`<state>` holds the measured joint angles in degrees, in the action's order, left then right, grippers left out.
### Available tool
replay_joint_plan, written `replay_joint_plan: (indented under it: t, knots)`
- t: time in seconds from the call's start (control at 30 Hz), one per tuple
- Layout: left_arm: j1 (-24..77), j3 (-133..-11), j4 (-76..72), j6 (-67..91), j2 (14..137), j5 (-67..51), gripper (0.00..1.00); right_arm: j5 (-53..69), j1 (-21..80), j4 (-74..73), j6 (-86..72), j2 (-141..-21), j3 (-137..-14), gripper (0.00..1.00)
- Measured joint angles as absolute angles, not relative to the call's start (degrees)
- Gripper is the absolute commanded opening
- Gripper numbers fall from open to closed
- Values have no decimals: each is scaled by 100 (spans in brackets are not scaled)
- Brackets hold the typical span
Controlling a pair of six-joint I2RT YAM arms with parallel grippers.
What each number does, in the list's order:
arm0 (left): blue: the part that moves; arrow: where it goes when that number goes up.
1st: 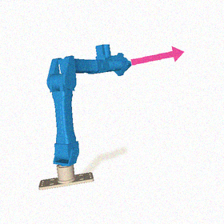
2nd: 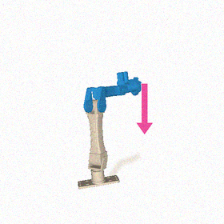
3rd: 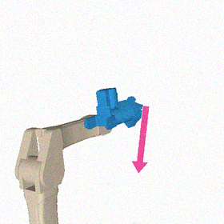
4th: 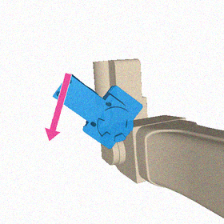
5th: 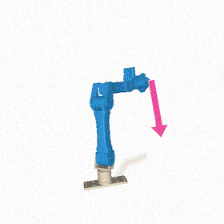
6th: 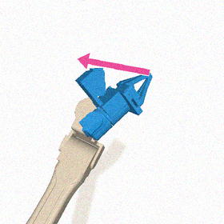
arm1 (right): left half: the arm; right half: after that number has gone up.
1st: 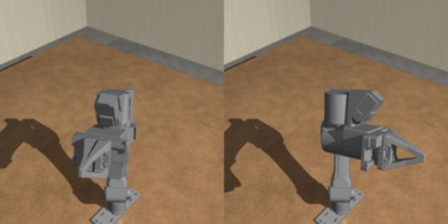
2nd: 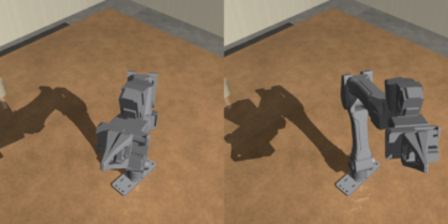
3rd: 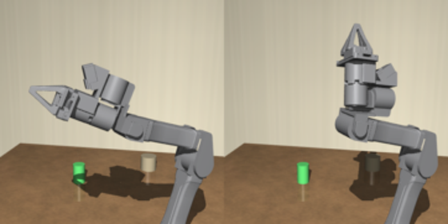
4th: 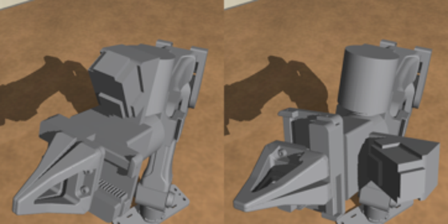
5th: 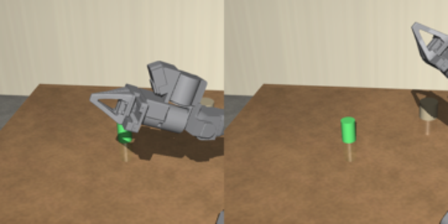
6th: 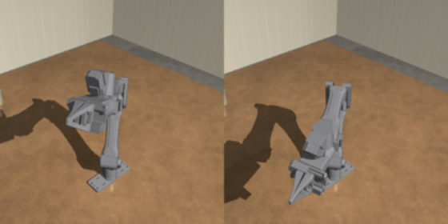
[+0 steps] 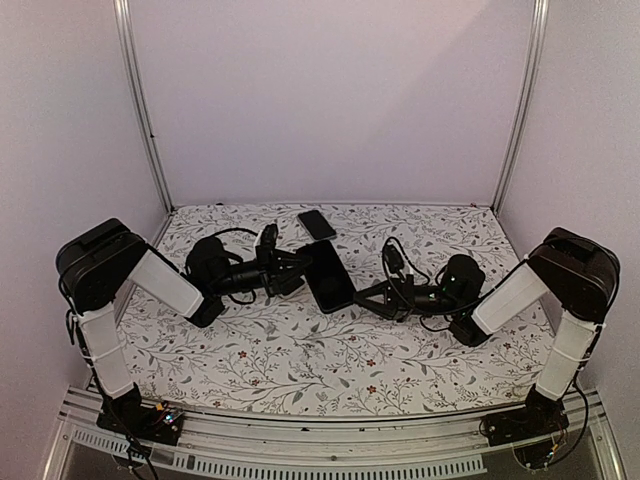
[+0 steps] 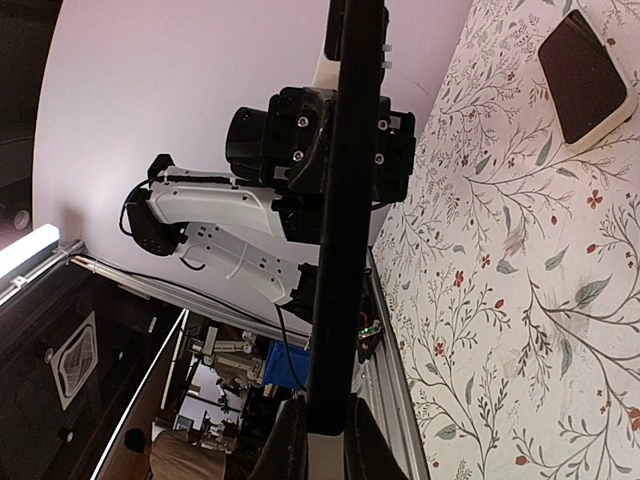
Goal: Take the phone out of the phone case
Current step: Remove the bottom right corner of the phone case from the phone.
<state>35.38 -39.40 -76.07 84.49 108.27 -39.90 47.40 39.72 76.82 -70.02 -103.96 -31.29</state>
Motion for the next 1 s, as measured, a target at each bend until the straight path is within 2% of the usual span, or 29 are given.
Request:
replay_joint_plan:
  t: [0.37, 1.0]
  knots:
    - [3612, -4027, -8130, 8820, 10840, -3990, 0, 4886, 3966, 7540, -6875, -9983, -3159, 0]
    - [3699, -4390, -8381, 9865, 11104, -3942, 0, 5015, 3903, 7328, -6705, -9498, -3221, 4]
